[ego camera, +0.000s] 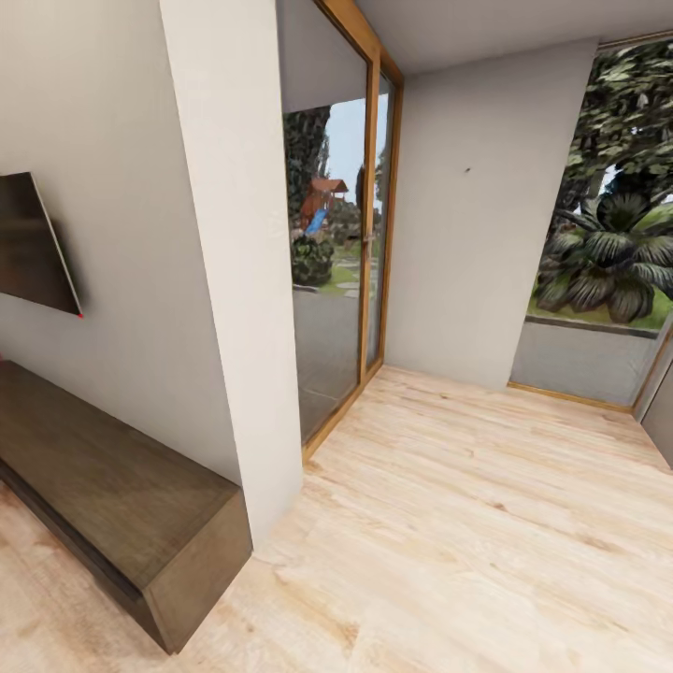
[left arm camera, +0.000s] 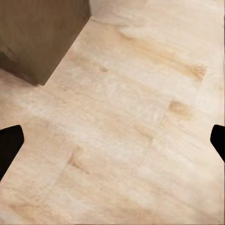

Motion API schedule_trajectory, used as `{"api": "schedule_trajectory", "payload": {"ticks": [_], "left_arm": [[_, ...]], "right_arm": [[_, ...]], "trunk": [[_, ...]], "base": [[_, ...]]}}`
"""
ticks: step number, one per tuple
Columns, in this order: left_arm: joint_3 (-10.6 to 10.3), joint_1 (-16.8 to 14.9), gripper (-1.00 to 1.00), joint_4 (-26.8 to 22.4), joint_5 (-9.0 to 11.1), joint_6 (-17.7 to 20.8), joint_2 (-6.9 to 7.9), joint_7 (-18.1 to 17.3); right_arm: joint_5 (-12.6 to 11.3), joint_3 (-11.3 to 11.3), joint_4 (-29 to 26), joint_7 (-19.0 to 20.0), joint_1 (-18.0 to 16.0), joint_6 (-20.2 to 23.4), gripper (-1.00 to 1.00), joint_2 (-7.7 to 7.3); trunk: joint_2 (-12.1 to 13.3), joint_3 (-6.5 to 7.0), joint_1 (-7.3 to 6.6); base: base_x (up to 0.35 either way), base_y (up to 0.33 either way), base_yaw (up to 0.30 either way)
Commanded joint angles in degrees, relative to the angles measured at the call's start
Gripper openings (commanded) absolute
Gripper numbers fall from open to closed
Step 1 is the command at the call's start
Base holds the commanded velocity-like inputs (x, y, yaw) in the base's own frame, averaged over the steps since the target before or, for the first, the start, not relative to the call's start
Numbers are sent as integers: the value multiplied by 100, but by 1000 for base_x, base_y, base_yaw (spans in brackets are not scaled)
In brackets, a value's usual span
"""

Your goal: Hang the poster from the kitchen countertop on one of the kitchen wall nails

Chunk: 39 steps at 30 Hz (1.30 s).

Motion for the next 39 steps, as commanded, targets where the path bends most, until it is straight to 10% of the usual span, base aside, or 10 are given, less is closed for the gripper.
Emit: {"api": "schedule_trajectory", "payload": {"ticks": [1, 7, 39], "left_arm": [[8, 5, 100, 66, 0, -69, 4, 0], [17, 5, 100, 604, 11, -938, 11, 15], [14, 5, 100, 666, 2, -993, 10, 20]], "right_arm": [[-2, -14, -18, -4, 4, -23, 100, 5], [11, -50, -98, -17, 28, -42, 100, 65], [11, -69, -100, -20, 29, -43, 100, 60]], "trunk": [[-3, -6, 0], [-3, -6, 0], [-3, 48, 0]], "base": [[0, 0, 0], [0, 0, 0], [0, -3, -224]]}}
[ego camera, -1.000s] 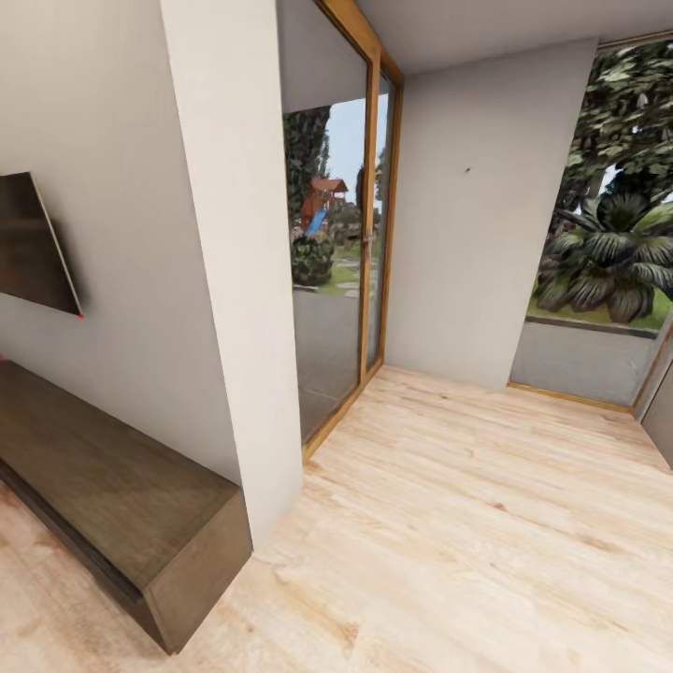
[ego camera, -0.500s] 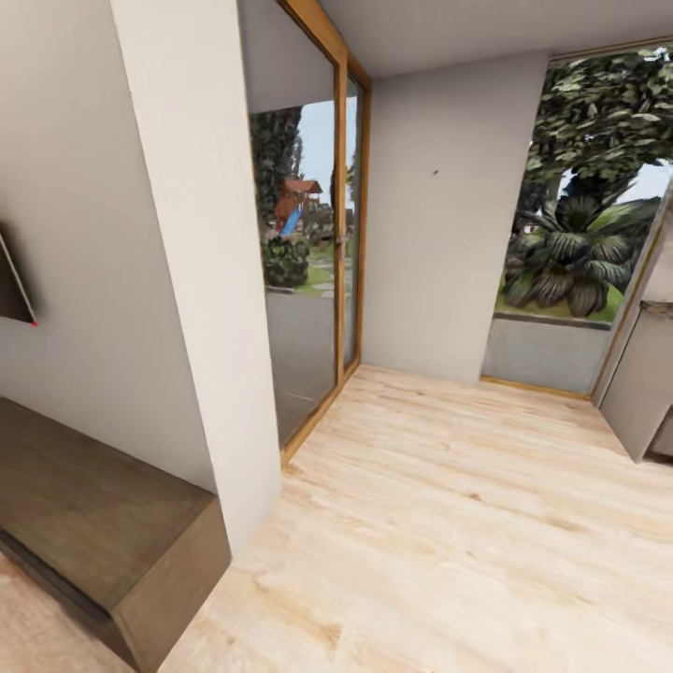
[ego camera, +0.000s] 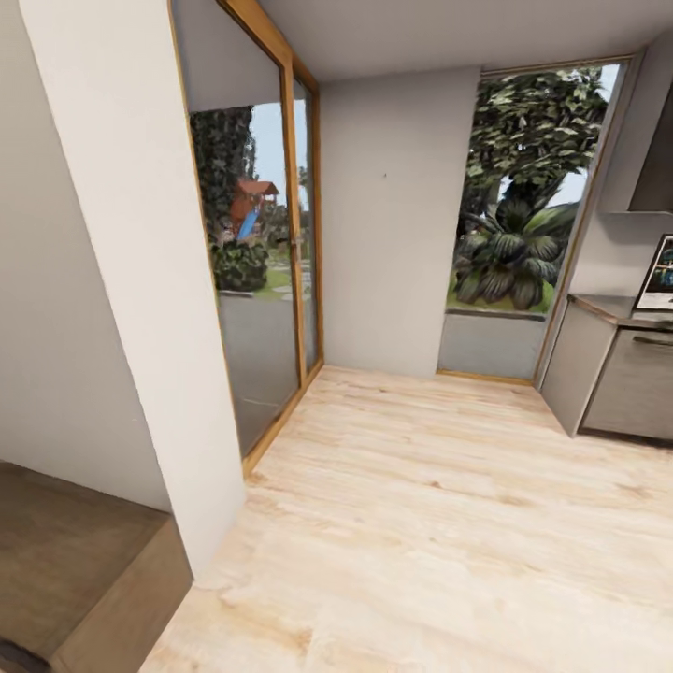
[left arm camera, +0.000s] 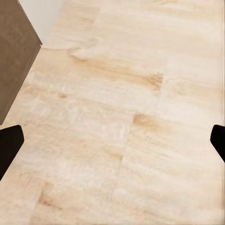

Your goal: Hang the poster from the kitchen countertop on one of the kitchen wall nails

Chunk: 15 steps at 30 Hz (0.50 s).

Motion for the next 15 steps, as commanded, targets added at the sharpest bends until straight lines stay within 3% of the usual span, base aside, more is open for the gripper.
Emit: {"api": "schedule_trajectory", "payload": {"ticks": [1, 6, 15], "left_arm": [[5, 2, 100, -7, -3, -8, 0, 2], [4, 2, 100, -1, -11, -9, 2, -4], [7, 2, 100, -3, -12, -9, 7, -7]], "right_arm": [[-2, -1, 5, -4, -4, -18, 100, 0], [-1, 1, 168, 4, -4, -24, 100, -38], [-1, 24, 222, 1, -4, -19, 100, -24]], "trunk": [[-2, -3, 0], [-2, -1, 0], [-2, -1, 0]], "base": [[13, -127, -186], [92, -248, -50], [194, -290, -29]]}}
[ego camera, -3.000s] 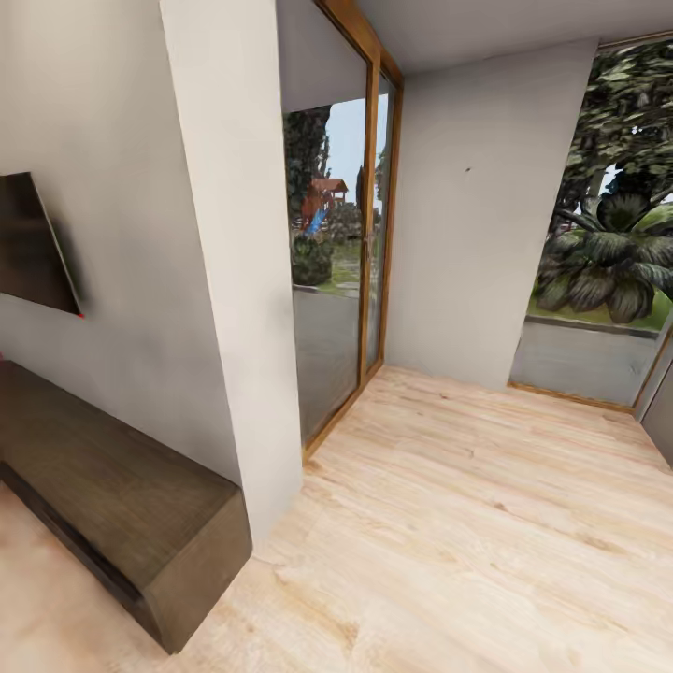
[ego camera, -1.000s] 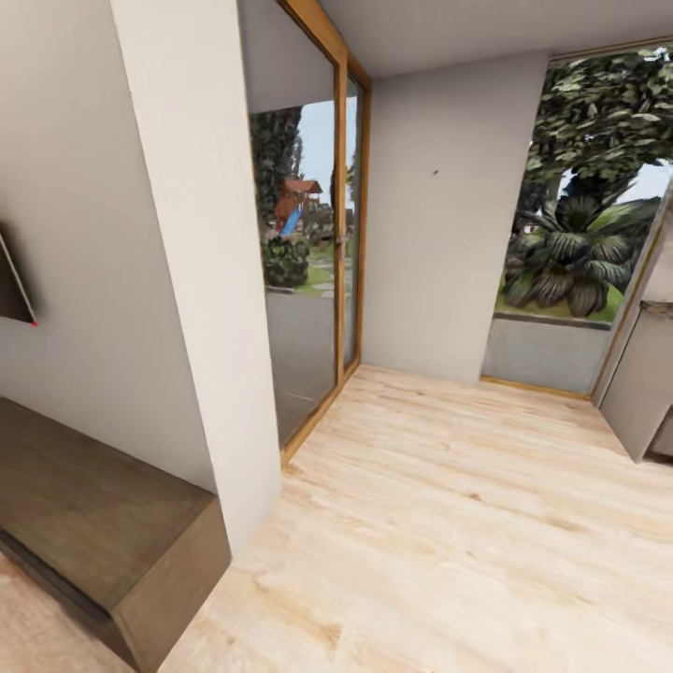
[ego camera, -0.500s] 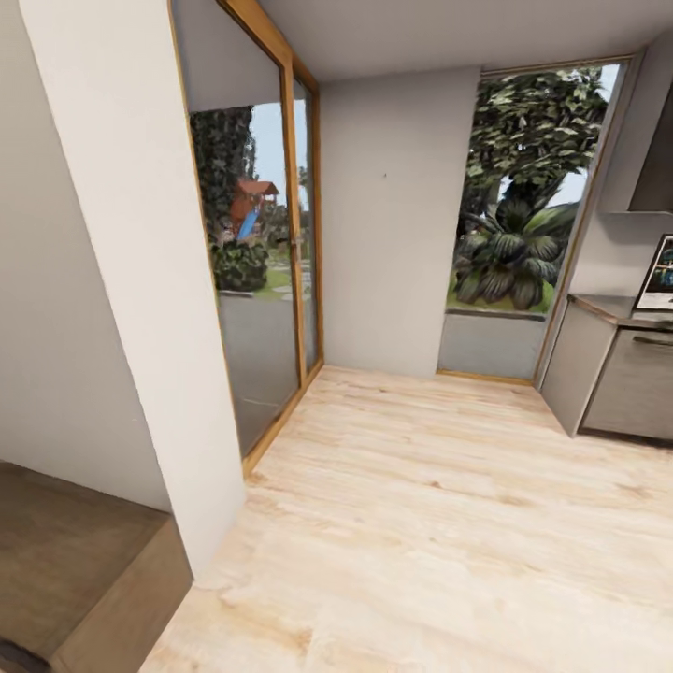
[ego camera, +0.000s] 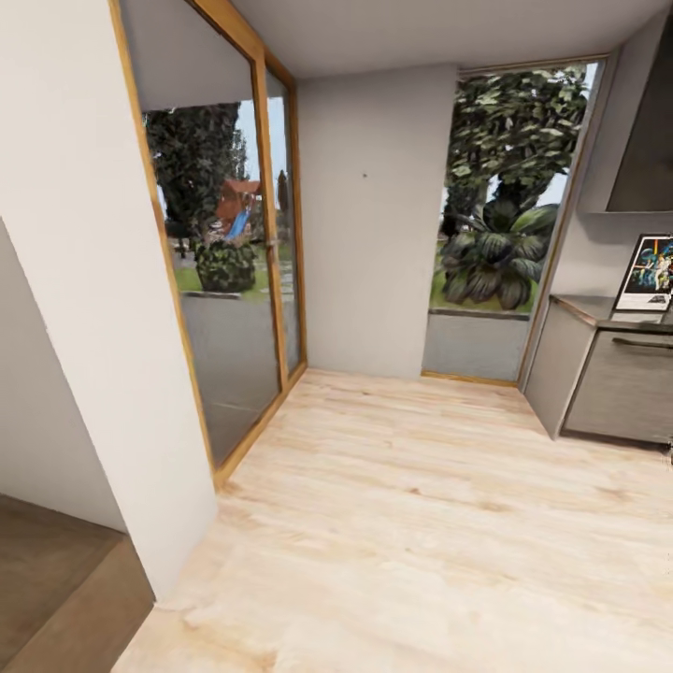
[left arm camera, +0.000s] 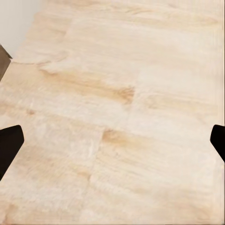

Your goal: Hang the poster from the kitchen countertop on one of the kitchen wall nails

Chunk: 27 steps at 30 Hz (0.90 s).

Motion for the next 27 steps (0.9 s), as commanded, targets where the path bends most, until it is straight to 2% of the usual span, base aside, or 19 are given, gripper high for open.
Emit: {"api": "schedule_trajectory", "payload": {"ticks": [1, 27], "left_arm": [[6, 2, 100, -9, -3, -7, 0, 1], [6, 2, 100, -3, -4, -5, 1, 6]], "right_arm": [[-3, -1, 7, -2, -4, -19, 100, 1], [-2, 1, 9, -3, -4, -27, 100, 4]], "trunk": [[-2, -5, 2], [-2, -5, 2]], "base": [[208, -290, -156], [228, -272, -285]]}}
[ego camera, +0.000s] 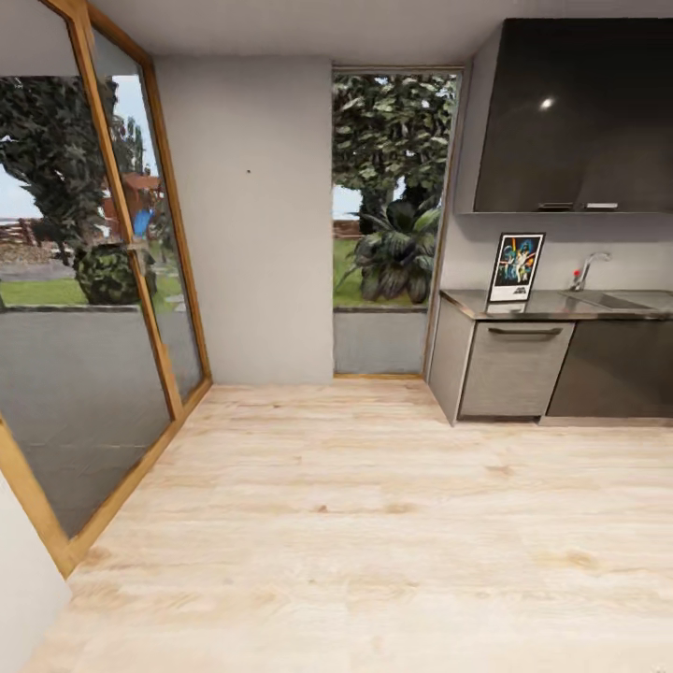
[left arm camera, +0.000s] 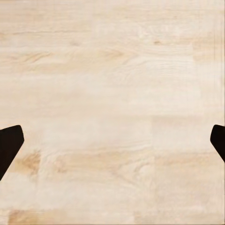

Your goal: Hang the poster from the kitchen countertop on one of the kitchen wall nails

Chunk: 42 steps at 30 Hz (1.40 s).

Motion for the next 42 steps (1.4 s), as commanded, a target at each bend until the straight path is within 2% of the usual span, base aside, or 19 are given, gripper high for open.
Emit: {"api": "schedule_trajectory", "payload": {"ticks": [1, 12, 22, 35, 42], "left_arm": [[5, 3, 100, -9, -3, -6, 0, 2], [5, 3, 100, -9, 4, -4, 0, 5], [10, 3, 100, -9, 4, -7, 0, 5], [6, 3, 100, -9, 4, -7, 0, 5], [6, 3, 100, -9, 4, -9, 0, 5]], "right_arm": [[-2, 0, 7, -2, -5, -19, 100, 1], [50, 1, 54, -2, -5, -20, 100, -14], [49, 8, 59, -2, -5, -19, 100, -17], [22, 0, 60, -2, -5, -19, 100, -17], [0, -16, 60, -2, -5, -19, 100, -17]], "trunk": [[-2, -5, 2], [-2, -5, 2], [-2, -11, 2], [-2, -95, 2], [-2, -98, 2]], "base": [[236, -263, -300], [288, -166, -67], [330, -18, -1], [334, -7, -1], [334, -78, -206]]}}
